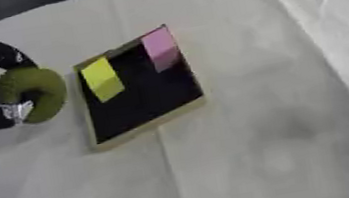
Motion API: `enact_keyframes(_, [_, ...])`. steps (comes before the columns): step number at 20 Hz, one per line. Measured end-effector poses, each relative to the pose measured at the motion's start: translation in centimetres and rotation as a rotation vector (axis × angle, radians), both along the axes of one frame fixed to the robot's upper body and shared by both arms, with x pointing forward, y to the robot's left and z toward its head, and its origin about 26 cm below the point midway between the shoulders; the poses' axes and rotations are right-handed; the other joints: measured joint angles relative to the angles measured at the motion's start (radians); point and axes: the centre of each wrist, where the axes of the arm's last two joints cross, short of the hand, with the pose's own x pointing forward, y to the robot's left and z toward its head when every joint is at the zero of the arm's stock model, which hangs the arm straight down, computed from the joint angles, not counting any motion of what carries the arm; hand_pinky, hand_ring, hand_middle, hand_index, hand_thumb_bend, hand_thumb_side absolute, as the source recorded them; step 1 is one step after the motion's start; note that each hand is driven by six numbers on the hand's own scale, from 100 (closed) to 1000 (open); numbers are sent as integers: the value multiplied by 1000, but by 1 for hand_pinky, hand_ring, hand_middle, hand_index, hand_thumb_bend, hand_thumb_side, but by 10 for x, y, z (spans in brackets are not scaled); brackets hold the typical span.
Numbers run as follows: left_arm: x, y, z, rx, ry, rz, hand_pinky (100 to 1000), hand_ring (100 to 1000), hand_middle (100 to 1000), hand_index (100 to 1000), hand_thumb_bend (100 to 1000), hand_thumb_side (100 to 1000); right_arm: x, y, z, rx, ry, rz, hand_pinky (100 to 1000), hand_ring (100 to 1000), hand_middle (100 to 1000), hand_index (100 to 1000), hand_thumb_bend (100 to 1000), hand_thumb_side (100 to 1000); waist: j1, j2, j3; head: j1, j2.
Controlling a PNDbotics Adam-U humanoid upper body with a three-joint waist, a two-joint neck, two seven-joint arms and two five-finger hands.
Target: Pick up objects on the table and place them in the box.
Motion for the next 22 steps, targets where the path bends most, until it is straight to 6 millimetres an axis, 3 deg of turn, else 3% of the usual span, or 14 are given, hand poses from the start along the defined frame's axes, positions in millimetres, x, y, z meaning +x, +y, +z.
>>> enact_keyframes(10, [-14, -56, 39, -1, -45, -245, 774, 606, 521, 681, 100, 100, -1, -6, 4, 4, -22, -16, 919, 996, 536, 833, 100, 659, 0, -22, 20, 18, 17])
enact_keyframes(16, [-15, -85, 45, -22, -36, -354, 771, 596, 517, 677, 100, 100, -1, -11, 6, 25, -34, -43, 918, 995, 537, 832, 100, 660, 0, -29, 33, 18, 18])
enact_keyframes(22, [-10, -112, 37, -57, -15, -427, 766, 584, 517, 678, 100, 110, -2, -16, 7, 53, -34, -80, 919, 997, 537, 832, 100, 663, 0, -32, 44, 17, 25])
